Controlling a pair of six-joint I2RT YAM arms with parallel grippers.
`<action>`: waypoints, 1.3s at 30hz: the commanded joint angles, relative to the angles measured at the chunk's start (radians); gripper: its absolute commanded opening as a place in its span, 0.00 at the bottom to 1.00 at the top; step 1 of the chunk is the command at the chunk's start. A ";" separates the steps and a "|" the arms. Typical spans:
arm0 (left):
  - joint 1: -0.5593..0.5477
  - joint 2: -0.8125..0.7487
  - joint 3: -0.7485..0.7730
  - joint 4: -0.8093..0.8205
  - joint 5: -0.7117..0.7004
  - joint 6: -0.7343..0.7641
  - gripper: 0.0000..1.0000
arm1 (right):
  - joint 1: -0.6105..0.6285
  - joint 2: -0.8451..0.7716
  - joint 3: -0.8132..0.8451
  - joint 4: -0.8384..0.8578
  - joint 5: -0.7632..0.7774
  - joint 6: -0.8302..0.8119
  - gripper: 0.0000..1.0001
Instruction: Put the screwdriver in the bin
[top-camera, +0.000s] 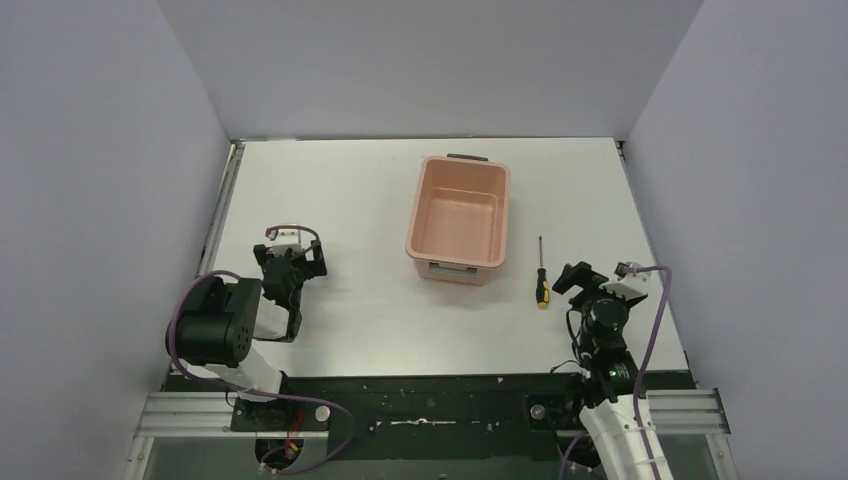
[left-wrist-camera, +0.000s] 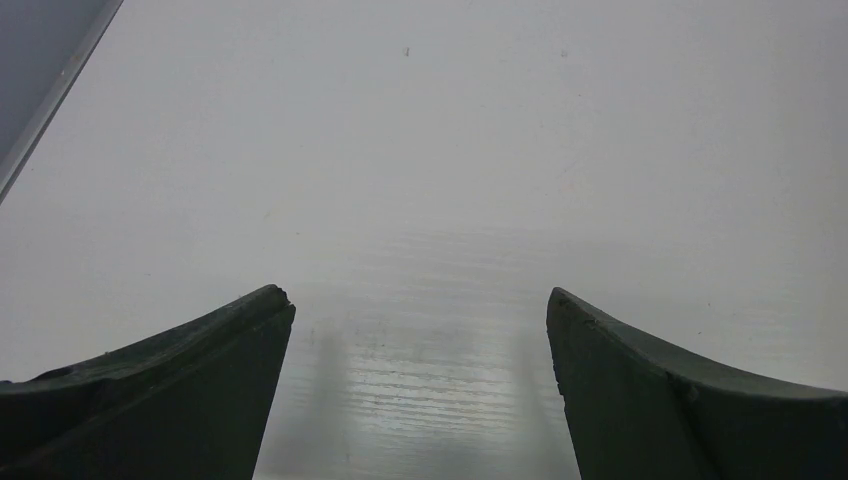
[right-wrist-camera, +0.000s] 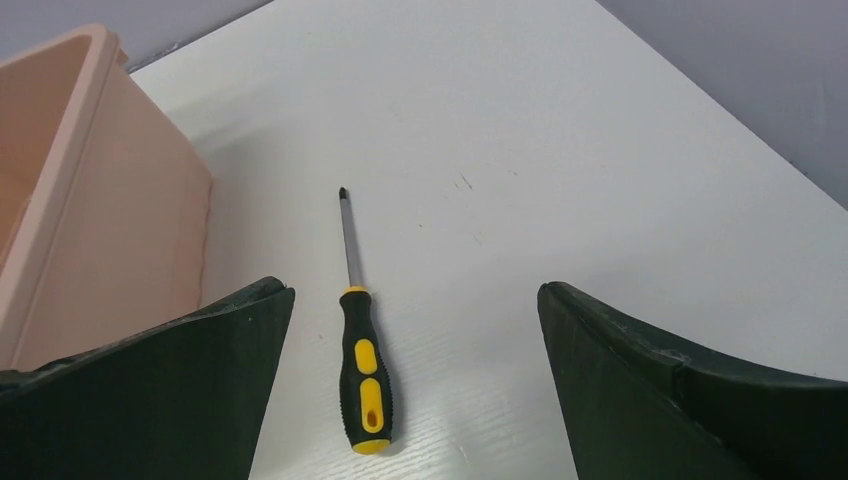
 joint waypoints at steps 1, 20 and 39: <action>0.004 -0.006 0.022 0.059 -0.003 0.007 0.97 | 0.007 0.084 0.142 0.080 0.061 -0.017 1.00; 0.004 -0.006 0.022 0.058 -0.003 0.008 0.97 | -0.006 1.238 0.952 -0.523 -0.254 -0.121 0.83; 0.004 -0.006 0.022 0.059 -0.003 0.008 0.97 | -0.005 1.385 1.036 -0.661 -0.219 -0.145 0.00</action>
